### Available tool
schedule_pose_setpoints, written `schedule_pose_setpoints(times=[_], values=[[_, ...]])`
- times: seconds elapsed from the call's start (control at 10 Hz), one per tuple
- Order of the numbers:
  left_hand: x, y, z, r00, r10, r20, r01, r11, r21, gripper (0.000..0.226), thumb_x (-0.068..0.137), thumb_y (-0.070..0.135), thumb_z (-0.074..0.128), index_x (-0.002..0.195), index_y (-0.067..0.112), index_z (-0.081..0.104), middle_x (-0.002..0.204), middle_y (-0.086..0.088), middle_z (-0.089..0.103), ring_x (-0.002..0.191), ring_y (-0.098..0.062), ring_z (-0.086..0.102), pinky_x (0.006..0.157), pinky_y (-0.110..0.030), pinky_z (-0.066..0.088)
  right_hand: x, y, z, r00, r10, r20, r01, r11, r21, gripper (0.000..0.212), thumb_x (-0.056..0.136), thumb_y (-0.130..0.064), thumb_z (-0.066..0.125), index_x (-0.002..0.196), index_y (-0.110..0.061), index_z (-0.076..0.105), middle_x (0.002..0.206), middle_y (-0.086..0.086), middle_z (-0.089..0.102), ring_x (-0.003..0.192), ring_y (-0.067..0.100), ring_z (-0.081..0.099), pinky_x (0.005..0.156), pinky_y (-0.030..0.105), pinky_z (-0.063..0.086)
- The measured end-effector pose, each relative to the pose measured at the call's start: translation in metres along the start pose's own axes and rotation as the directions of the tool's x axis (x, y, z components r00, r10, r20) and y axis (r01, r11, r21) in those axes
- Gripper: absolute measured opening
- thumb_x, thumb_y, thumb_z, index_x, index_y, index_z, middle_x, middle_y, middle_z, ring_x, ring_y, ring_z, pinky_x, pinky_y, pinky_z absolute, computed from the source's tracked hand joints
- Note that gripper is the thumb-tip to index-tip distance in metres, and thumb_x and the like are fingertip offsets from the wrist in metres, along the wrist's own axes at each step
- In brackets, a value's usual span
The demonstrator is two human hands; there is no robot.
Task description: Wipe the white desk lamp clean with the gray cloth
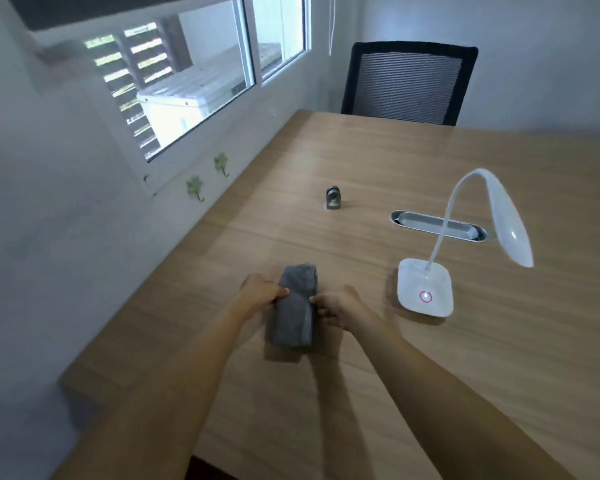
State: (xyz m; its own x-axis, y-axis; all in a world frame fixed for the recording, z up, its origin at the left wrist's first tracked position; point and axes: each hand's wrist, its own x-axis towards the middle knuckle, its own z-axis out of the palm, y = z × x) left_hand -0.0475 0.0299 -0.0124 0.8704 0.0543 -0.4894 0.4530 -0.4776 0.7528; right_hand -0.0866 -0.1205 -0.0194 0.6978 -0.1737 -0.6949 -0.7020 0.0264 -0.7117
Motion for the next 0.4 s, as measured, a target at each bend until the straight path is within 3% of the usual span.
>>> schedule_pose_setpoints(times=[0.1, 0.2, 0.3, 0.4], values=[[-0.001, -0.018, -0.009, 0.998, 0.023, -0.057, -0.015, 0.992, 0.128, 0.017, 0.079, 0.014, 0.072, 0.067, 0.002, 0.068, 0.071, -0.012, 0.067, 0.065, -0.023, 0.062, 0.062, -0.026, 0.052, 0.004, 0.007, 0.019, 1.000, 0.020, -0.004, -0.020, 0.999, -0.037, 0.020, 0.080, 0.000, 0.064, 0.065, -0.007, 0.053, 0.067, 0.010, 0.053, 0.060, 0.018, 0.051, 0.050, 0.029, 0.048], [0.000, -0.032, -0.010, 0.993, 0.062, -0.101, -0.043, 0.982, 0.184, 0.022, 0.076, 0.020, 0.075, 0.090, 0.002, 0.077, 0.097, -0.015, 0.076, 0.093, -0.026, 0.071, 0.087, -0.036, 0.057, 0.006, 0.012, 0.028, 1.000, 0.003, -0.027, -0.004, 0.998, -0.067, 0.019, 0.077, 0.004, 0.063, 0.064, -0.005, 0.052, 0.066, 0.013, 0.054, 0.058, 0.022, 0.055, 0.049, 0.032, 0.050], [0.000, -0.034, -0.007, 0.987, 0.102, -0.120, -0.064, 0.957, 0.284, 0.021, 0.077, 0.022, 0.075, 0.090, 0.006, 0.077, 0.099, -0.011, 0.077, 0.096, -0.024, 0.070, 0.083, -0.028, 0.054, 0.007, 0.014, 0.027, 0.997, -0.049, -0.052, 0.042, 0.991, -0.128, 0.018, 0.074, 0.002, 0.065, 0.062, -0.006, 0.054, 0.069, 0.017, 0.058, 0.066, 0.030, 0.062, 0.062, 0.040, 0.059], [-0.001, -0.028, -0.005, 0.982, 0.138, -0.132, -0.080, 0.927, 0.367, 0.025, 0.078, 0.022, 0.072, 0.098, 0.007, 0.075, 0.103, -0.011, 0.076, 0.098, -0.022, 0.068, 0.076, -0.021, 0.046, 0.008, 0.016, 0.024, 0.997, -0.065, -0.036, 0.056, 0.979, -0.196, 0.021, 0.073, 0.001, 0.066, 0.057, -0.006, 0.055, 0.058, 0.015, 0.059, 0.058, 0.028, 0.062, 0.057, 0.039, 0.057]])
